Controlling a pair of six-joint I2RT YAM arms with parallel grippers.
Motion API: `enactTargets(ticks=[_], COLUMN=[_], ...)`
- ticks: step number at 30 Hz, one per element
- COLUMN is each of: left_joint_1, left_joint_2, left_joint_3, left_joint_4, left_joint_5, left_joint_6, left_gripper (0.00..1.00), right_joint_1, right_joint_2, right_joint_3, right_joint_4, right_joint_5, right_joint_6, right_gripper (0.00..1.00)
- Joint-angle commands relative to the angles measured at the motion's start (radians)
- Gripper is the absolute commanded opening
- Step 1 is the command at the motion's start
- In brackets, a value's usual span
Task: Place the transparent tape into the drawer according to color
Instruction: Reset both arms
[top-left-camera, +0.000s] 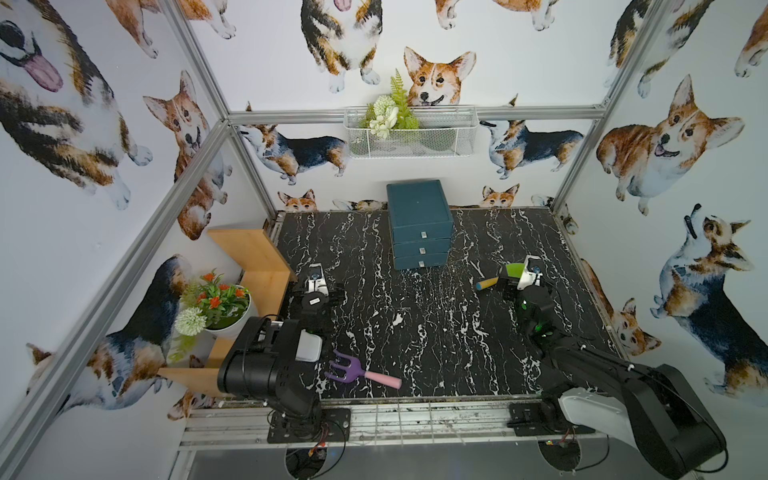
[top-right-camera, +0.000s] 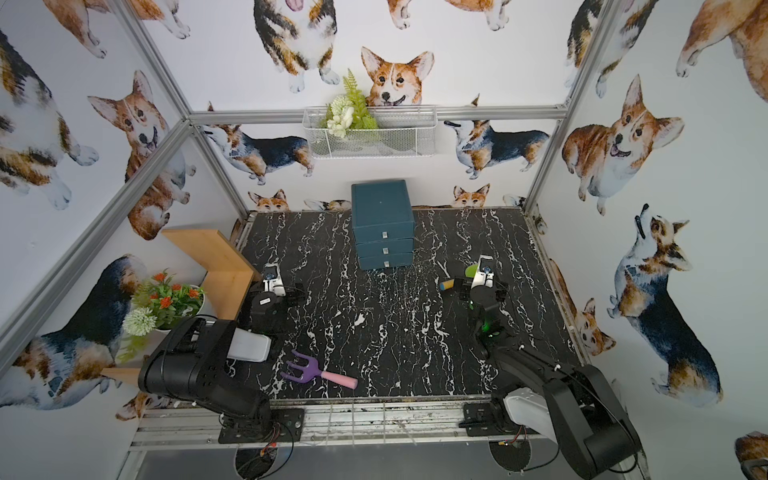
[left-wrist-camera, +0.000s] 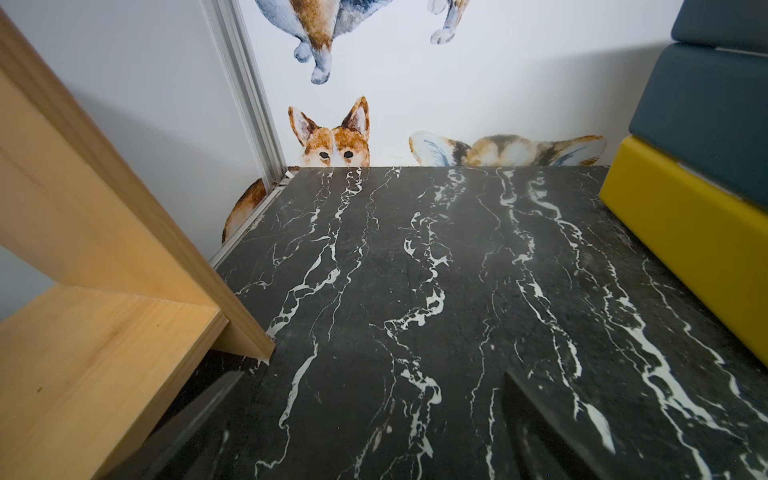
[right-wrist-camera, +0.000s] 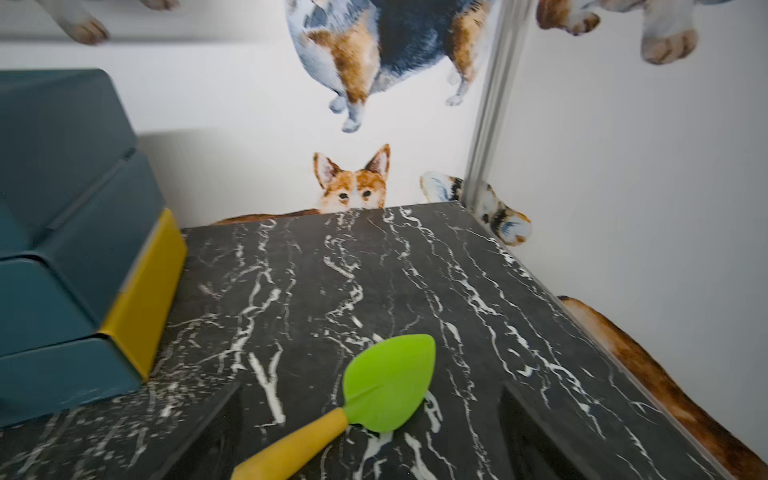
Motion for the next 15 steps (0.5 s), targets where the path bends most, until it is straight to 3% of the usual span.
enactTargets(ticks=[1, 4, 6, 10, 15], left_joint_1=[0.001, 0.000, -0.002, -0.002, -0.003], left_joint_2=[0.001, 0.001, 0.001, 0.001, 0.001], left_joint_3=[0.004, 0.004, 0.004, 0.007, 0.007], left_joint_4=[0.026, 0.026, 0.026, 0.025, 0.026], left_joint_5=[0.008, 0.006, 0.006, 0.006, 0.005], left_joint_6=[0.003, 0.003, 0.003, 0.002, 0.003], left_gripper=[0.99, 0.99, 1.00, 0.99, 1.00], right_joint_1=[-0.050, -0.067, -0.102, -0.207, -0.244], right_joint_2=[0.086, 0.162, 0.185, 0.213, 0.280], right_joint_3=[-0.017, -0.057, -0.105, -0.129, -0.168], right_joint_4=[0.162, 0.306, 0.422, 0.448, 0.575], right_joint_5=[-0.007, -0.027, -0.110, -0.273, -0.333], right_joint_6=[-0.070, -0.113, -0.129, -0.048, -0.032], right_gripper=[1.00, 1.00, 1.00, 1.00, 1.00])
